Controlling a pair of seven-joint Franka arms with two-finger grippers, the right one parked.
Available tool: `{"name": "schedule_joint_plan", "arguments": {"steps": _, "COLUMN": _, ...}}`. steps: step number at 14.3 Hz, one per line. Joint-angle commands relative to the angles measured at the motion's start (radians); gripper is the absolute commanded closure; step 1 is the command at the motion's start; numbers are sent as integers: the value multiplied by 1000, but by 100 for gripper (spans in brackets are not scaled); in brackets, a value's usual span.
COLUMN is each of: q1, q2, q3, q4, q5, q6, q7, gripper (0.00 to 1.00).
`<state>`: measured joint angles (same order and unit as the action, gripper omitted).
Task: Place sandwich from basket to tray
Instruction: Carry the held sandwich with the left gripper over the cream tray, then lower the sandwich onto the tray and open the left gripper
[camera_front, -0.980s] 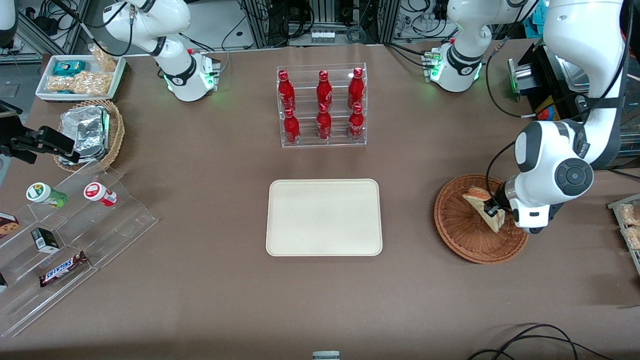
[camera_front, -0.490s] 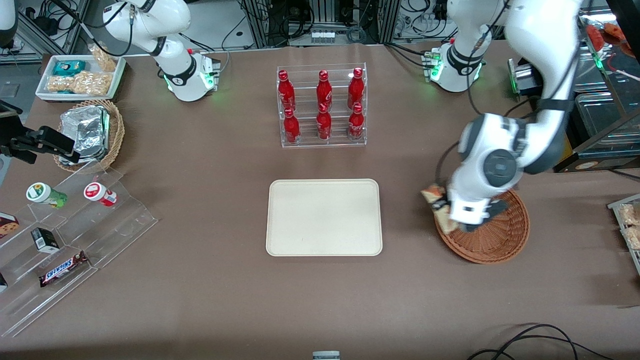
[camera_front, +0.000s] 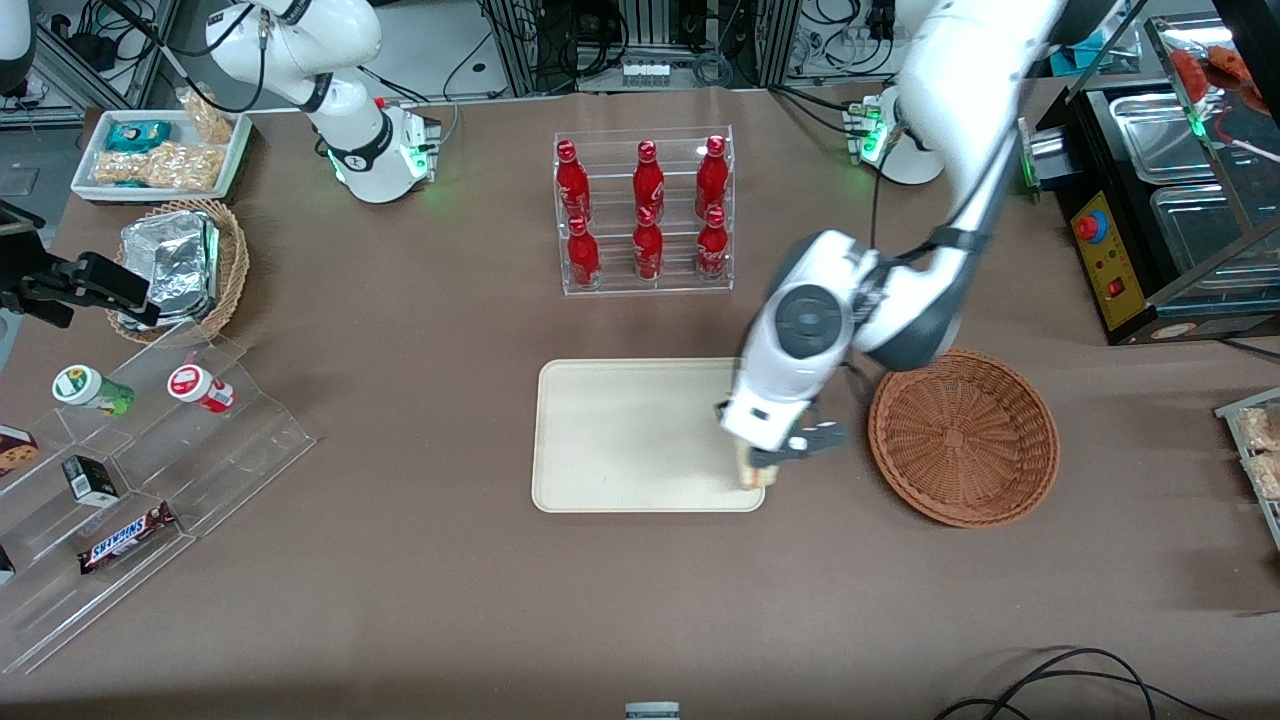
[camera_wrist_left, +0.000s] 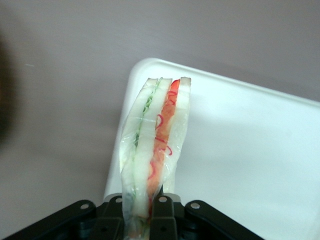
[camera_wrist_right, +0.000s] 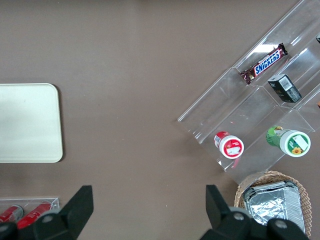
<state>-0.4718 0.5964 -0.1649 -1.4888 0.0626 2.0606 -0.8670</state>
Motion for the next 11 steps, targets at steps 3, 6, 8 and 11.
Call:
{"name": "schedule_joint_plan", "arguments": {"steps": 3, "q1": -117, "q2": 152, "q3": 13, "q4": 185, "q5": 14, "q6": 22, "q7": -36, "gripper": 91}}
{"name": "schedule_joint_plan", "arguments": {"steps": 6, "q1": -160, "q2": 192, "q3": 15, "q4": 186, "q5": 19, "q6": 94, "q7": -40, "gripper": 91}}
{"name": "schedule_joint_plan", "arguments": {"steps": 8, "q1": -172, "q2": 216, "q3": 15, "q4": 196, "q5": 19, "q6": 102, "q7": -46, "gripper": 90}}
{"name": "schedule_joint_plan", "arguments": {"steps": 11, "q1": -199, "q2": 241, "q3": 18, "q4": 200, "q5": 20, "q6": 102, "q7": -58, "gripper": 85}}
